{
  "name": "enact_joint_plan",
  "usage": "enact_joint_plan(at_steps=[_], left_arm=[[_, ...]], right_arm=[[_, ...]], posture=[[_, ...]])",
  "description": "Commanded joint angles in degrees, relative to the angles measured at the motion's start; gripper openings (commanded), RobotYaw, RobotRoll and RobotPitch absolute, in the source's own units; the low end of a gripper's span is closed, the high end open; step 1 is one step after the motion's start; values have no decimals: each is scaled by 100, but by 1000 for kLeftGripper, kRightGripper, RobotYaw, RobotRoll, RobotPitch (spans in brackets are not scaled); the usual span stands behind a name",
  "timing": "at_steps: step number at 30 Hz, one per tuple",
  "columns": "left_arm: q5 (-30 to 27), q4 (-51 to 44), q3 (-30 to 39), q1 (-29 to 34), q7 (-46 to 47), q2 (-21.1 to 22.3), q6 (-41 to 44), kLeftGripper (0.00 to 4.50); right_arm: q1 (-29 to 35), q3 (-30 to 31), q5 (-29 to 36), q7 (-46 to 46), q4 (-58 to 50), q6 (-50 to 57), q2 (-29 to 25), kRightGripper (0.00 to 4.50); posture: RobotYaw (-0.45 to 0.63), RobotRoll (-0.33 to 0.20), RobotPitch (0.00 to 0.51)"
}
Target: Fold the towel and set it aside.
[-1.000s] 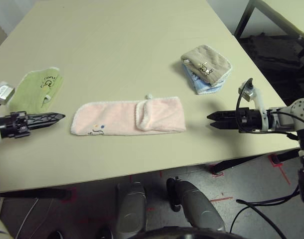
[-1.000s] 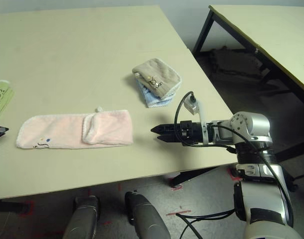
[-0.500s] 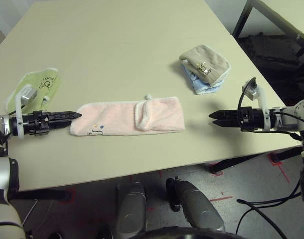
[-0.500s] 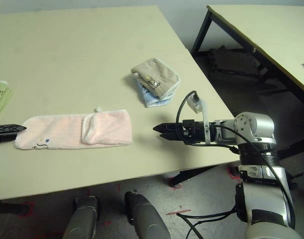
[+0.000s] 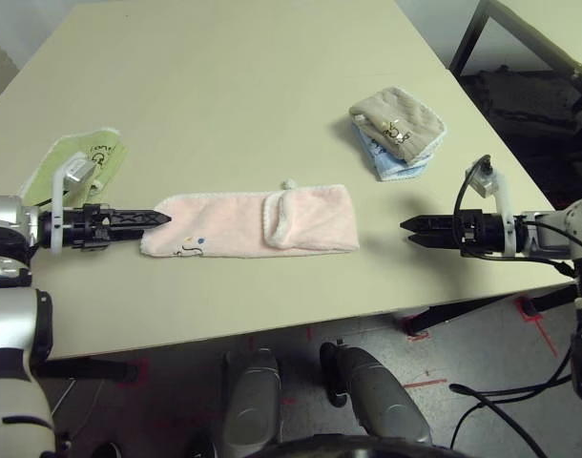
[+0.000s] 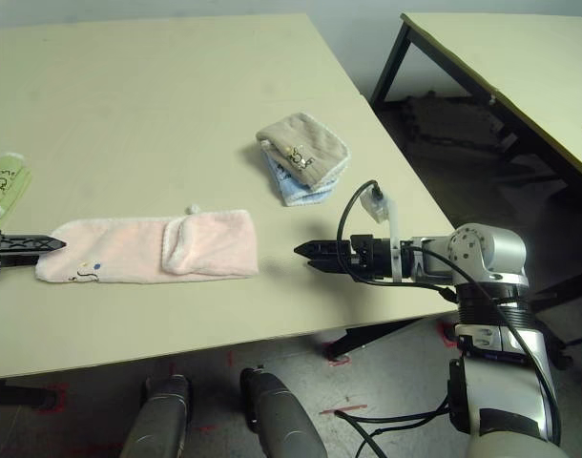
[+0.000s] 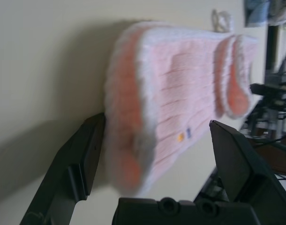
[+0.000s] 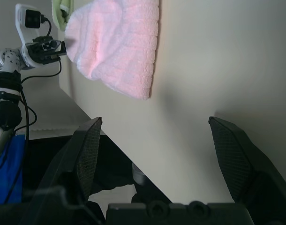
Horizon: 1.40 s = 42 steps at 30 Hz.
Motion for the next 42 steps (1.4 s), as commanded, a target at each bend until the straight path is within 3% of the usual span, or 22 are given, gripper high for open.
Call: enact_joint_plan(at_steps=[1,11,21,33,37,42], left_arm=[[-230,-129,-226,33,-6,-97,218,3622],[-1186,-619,-661,327,-6,141,588,62],[-1725,-781,-955,688,-6,987,425,20],[-2255,-1070,-1556,1715,-6,2488,-304,20],[-2857,-1551,-1464,1813,-6,2634,-81,20],[-4542,-3581,-860,1869,-6,2919,1094,20]], right_arm=[[88,-88,43,-59,-109,28,-18,4500],[93,-100,38,-67,-134,15,-35,4500],[12,2,-44,-48,-11,-108,-31,4500],[-68,209,-102,54,149,-269,-64,4500],[-74,232,-120,71,177,-288,-58,4500],[-64,254,-125,72,146,-292,-51,4500]], posture=[[-119,0,206],[-124,0,208],[-111,0,203],[-90,0,206],[-85,0,208],[-83,0,207]])
